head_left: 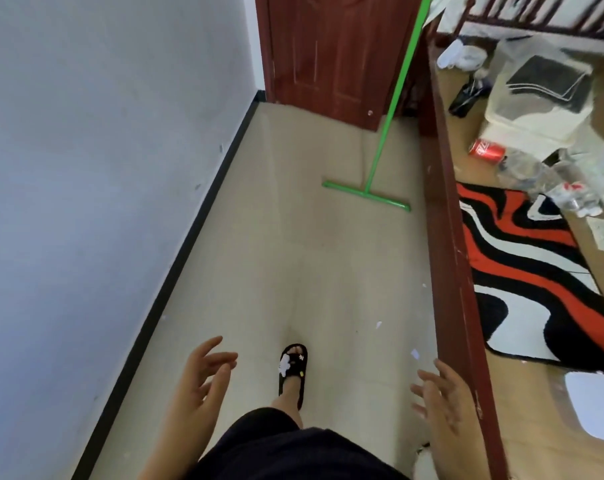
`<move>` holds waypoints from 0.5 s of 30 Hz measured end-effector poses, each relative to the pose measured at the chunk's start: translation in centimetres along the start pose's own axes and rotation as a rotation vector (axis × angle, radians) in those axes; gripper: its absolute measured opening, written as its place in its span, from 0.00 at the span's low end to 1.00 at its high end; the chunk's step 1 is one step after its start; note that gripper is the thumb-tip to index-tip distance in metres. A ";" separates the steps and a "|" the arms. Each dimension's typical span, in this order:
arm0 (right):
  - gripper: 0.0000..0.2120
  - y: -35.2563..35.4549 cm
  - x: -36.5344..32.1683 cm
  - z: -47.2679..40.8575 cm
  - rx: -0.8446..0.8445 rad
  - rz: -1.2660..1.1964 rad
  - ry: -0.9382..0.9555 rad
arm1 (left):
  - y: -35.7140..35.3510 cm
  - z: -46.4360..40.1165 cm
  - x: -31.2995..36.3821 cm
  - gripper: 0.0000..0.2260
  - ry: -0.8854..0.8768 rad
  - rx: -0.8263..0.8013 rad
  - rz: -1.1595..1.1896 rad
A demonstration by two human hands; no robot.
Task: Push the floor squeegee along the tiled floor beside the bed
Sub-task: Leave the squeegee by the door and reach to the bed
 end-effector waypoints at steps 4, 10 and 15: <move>0.16 -3.3 -6.1 -6.5 0.083 -0.046 0.056 | -1.4 -10.7 5.0 0.17 -0.073 -0.075 -0.035; 0.16 -3.7 -10.8 -15.4 0.245 -0.111 0.001 | -5.7 -23.3 9.4 0.16 -0.127 -0.145 -0.065; 0.13 -2.2 -15.1 -25.3 0.270 -0.140 -0.007 | -11.4 -32.5 13.1 0.12 -0.106 -0.115 -0.031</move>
Point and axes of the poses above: each hand's wrist, its own z-axis away from the middle knuckle, its own y-axis out of the back of the hand, x = y × z, the point moved 2 cm from there along -z, towards the middle knuckle, and after that the axes turned 5 degrees about -y, right-handed, at the moved point
